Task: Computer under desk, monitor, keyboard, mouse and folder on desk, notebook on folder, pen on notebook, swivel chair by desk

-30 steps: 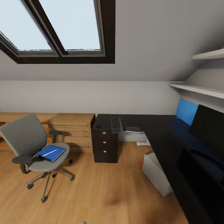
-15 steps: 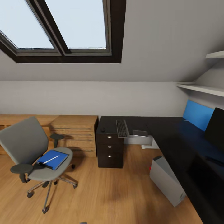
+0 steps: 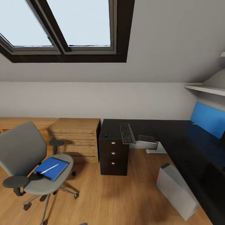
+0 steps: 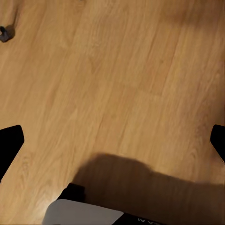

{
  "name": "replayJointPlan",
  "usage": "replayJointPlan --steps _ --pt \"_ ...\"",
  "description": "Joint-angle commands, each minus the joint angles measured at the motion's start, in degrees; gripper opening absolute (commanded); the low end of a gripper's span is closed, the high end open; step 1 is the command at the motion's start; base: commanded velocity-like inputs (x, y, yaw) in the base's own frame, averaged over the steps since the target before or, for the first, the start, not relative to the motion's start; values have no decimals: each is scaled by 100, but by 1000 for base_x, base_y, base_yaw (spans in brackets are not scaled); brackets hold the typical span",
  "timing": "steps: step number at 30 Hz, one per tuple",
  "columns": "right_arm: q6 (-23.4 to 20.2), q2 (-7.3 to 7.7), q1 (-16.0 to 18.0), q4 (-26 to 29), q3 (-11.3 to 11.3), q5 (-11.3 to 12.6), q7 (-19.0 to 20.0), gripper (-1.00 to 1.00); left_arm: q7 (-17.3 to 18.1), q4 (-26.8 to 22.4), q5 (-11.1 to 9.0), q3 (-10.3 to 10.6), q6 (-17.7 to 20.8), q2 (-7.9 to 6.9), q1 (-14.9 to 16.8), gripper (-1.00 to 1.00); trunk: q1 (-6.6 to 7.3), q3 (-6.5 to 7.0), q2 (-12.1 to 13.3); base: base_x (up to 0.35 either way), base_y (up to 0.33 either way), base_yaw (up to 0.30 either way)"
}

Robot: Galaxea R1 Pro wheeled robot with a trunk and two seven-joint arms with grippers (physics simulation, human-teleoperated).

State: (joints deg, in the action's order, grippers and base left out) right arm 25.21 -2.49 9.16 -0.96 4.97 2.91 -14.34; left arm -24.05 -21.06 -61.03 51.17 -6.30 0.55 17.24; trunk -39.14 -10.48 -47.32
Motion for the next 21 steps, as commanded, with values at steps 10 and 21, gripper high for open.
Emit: replayJointPlan --steps 10,21 --pt "19 -1 6 -11 48 25 -25 100 -29 -4 -50 58 -37 -1 7 100 -4 -8 -5 325 10 0" --pt "19 3 6 -15 48 26 -25 100 -23 -4 -40 77 -29 6 7 100 -4 -8 -5 327 0 0"
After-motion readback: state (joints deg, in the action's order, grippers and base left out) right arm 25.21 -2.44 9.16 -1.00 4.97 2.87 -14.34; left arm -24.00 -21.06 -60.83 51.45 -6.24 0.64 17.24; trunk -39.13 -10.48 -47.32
